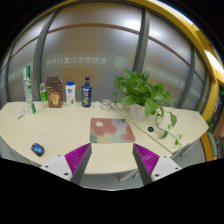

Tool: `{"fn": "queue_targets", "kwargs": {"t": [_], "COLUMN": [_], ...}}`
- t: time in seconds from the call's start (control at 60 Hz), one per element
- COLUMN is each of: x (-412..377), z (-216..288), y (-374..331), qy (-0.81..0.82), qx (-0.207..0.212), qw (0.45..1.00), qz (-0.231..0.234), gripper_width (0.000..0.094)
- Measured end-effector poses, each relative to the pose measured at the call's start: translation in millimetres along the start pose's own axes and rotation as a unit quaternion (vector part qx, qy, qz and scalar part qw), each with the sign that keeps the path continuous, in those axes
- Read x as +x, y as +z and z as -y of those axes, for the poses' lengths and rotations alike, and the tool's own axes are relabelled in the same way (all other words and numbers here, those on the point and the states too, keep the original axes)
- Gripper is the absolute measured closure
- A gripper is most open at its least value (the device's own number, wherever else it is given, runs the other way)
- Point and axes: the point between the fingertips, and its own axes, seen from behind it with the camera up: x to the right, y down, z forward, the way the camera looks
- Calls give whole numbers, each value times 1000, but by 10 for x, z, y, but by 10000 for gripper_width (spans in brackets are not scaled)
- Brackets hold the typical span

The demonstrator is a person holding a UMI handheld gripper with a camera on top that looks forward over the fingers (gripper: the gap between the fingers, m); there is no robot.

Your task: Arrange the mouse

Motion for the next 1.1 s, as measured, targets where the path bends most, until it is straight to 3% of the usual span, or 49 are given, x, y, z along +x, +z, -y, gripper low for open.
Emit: {"fn": "queue_targets", "kwargs": {"t": [0.233, 0.5, 0.75, 1.1], "x": [-241, -1608, -2952, -3463], "z": [-553, -1319, -1292, -1093], "y": [-111, -237, 177, 815], "qy": [-9, -25, -44, -79], "qx": [-37, -76, -57, -55], "qw": [999, 993, 988, 988], "qz": [-1, 81, 140, 122], "gripper_width": [82, 81, 81, 86]}}
